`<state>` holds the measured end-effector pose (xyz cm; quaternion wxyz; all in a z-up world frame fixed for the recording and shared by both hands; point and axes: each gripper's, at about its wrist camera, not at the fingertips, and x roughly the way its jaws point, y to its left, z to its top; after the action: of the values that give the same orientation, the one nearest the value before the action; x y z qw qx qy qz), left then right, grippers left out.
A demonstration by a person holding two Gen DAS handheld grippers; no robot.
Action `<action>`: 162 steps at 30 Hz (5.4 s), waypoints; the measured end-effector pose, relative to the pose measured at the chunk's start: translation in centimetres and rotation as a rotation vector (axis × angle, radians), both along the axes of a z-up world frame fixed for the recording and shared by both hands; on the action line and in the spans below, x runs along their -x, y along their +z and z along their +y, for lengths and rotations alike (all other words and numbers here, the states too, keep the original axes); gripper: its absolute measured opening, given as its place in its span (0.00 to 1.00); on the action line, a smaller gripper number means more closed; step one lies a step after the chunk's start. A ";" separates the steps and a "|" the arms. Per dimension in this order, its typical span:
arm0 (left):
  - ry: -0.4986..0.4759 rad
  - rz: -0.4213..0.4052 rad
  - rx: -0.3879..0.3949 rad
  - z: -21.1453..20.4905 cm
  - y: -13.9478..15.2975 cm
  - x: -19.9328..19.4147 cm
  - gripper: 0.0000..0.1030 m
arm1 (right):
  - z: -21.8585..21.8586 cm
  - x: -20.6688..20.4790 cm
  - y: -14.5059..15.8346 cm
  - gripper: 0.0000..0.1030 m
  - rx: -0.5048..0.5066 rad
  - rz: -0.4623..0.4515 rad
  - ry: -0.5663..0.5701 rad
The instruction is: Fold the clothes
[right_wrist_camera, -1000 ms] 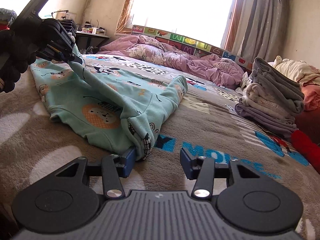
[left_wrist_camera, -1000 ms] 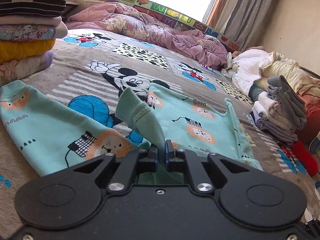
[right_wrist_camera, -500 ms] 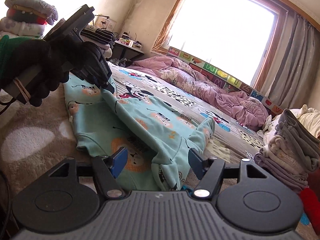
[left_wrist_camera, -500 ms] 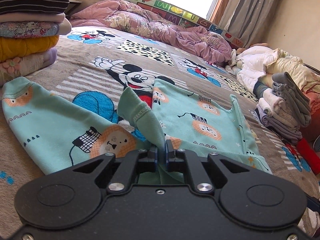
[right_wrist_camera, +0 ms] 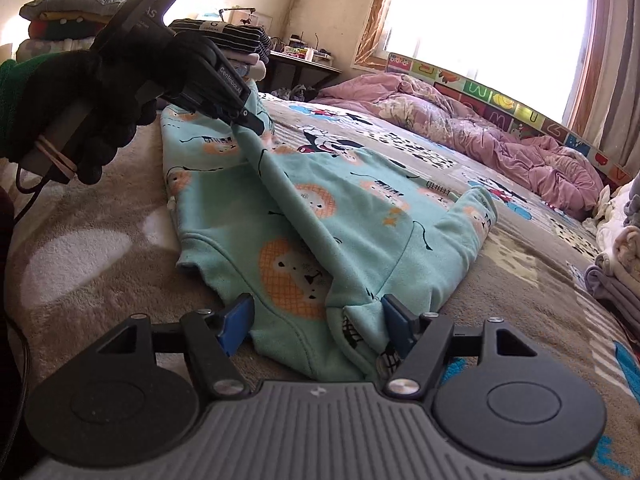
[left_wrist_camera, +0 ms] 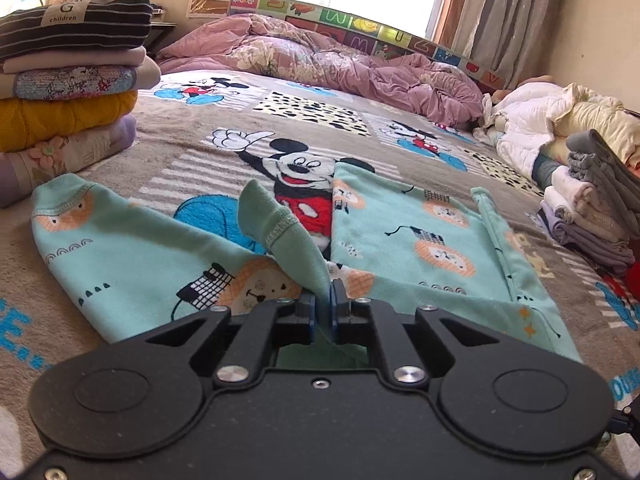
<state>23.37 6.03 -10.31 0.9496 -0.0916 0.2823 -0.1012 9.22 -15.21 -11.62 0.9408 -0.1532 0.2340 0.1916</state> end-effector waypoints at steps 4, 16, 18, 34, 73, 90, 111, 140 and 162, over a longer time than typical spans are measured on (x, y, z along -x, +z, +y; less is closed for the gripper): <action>0.015 -0.024 -0.021 -0.1 0.3 0.4 0.06 | -0.2 0.0 0.4 0.73 -0.025 0.039 0.058; 0.093 -0.107 -0.103 -1.0 3.3 1.6 0.40 | 2.1 2.0 0.2 0.78 0.096 -0.055 -0.015; -0.037 -0.116 -0.090 -3.3 4.1 1.9 0.40 | 1.8 2.2 0.3 0.78 0.058 -0.046 -0.044; -0.402 -0.052 -0.222 -15.5 3.8 1.7 0.39 | 2.4 3.4 0.5 0.90 -0.025 -0.102 -0.069; -0.266 0.129 0.012 -19.1 2.8 -19.0 0.15 | 2.6 1.9 -0.6 1.00 -0.086 0.052 -0.038; -0.414 0.180 -0.107 -23.8 1.4 -20.4 0.16 | 3.5 2.0 -1.2 1.00 -0.063 0.042 -0.037; -0.347 0.120 -0.192 -19.4 3.8 -10.7 0.31 | 3.4 2.3 -1.5 1.00 -0.054 0.003 -0.040; 0.247 0.084 0.444 3.2 -0.9 1.8 0.43 | -0.4 4.5 0.6 0.93 -0.061 -0.099 -0.032; 0.071 -0.118 0.383 -3.1 6.6 0.7 0.02 | -0.1 2.7 -0.6 0.90 -0.101 0.001 0.004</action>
<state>22.64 2.89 -3.73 0.9327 -0.2743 0.1982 -0.1248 6.56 -15.36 -12.24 0.9469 -0.1057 0.2242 0.2050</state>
